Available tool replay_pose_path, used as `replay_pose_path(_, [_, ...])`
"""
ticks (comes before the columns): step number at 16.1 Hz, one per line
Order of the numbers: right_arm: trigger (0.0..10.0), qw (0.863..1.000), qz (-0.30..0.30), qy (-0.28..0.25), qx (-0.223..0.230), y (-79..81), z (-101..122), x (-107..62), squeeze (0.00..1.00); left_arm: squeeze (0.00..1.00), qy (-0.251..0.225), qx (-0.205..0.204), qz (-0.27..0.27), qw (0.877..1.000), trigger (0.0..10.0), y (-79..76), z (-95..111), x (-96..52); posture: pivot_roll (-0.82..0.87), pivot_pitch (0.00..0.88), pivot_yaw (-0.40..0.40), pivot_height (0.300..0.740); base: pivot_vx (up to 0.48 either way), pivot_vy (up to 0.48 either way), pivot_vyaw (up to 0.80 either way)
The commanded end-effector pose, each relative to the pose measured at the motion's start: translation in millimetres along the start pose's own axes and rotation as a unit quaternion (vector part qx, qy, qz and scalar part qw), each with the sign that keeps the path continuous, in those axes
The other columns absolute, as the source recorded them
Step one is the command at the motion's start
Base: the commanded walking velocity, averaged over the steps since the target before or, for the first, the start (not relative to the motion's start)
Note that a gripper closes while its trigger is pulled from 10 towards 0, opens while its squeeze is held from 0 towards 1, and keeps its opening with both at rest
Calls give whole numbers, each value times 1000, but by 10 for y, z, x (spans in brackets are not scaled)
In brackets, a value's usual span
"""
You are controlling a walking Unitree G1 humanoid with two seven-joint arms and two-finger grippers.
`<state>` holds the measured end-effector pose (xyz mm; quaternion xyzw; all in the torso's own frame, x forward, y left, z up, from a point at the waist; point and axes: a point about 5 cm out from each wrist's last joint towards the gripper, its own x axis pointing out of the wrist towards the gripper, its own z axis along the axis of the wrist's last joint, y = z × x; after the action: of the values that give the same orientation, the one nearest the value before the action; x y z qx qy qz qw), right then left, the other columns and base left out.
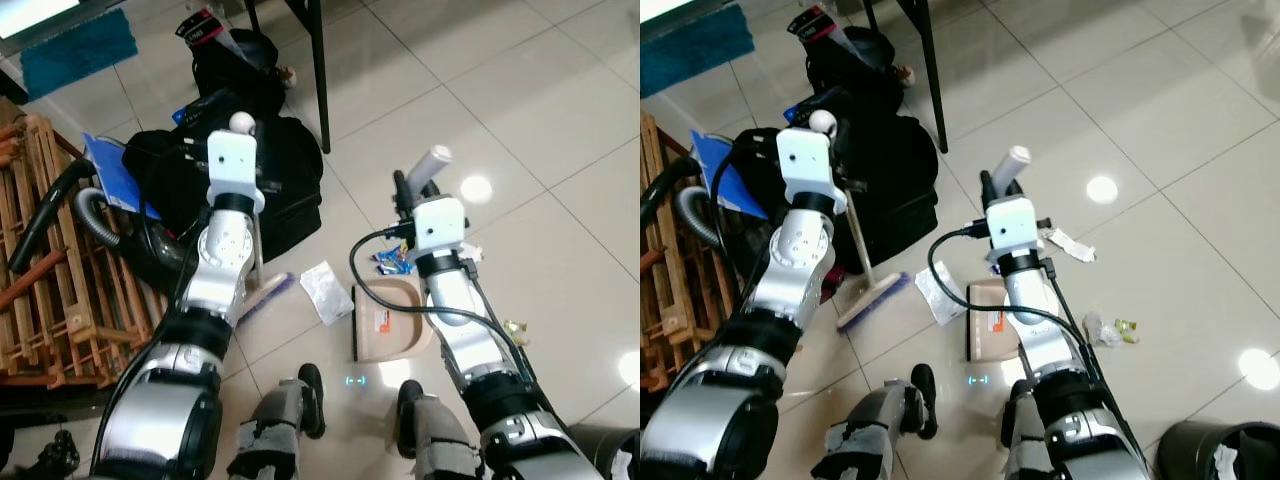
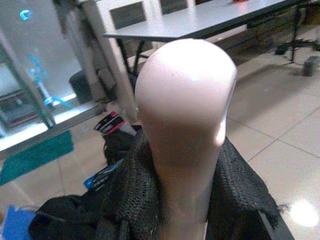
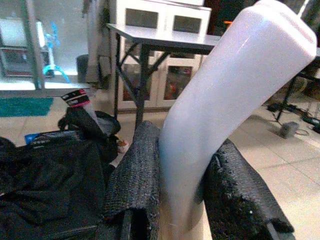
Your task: Sweep floor
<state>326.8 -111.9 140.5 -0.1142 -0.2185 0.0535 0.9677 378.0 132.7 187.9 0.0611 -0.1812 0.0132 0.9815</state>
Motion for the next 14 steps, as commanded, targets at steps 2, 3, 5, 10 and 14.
replay_pose_path(2, [10000, 999, -11, 30, -1, 42, -70, -74, 0, 0, -12, -21, -3, 1000, 10000, -159, 63, 67, 110, 330, 140, 740, 0, 0, 0])
replay_pose_path(3, [10000, 999, -13, 33, 1, 53, -75, -77, 0, 0, -12, -23, -6, 1000, 10000, -196, 70, 77, 109, 334, 141, 740, 0, 0, 0])
replay_pose_path(5, [10000, 998, -21, 47, 27, 172, -72, -111, 0, 0, -10, -54, -22, 998, 10000, -444, 137, 123, 84, 337, 142, 740, 0, 0, 0])
replay_pose_path(10, [10000, 996, -6, 75, 39, 288, -112, -228, 0, 0, 26, -108, -125, 986, 10000, -925, 109, 25, 80, 339, 143, 740, 0, 0, 0])
replay_pose_path(14, [10000, 995, -15, 85, 39, 231, -126, -226, 0, 0, 53, -135, -158, 977, 10000, -1074, 2, -106, 77, 340, 142, 740, 0, 0, 0])
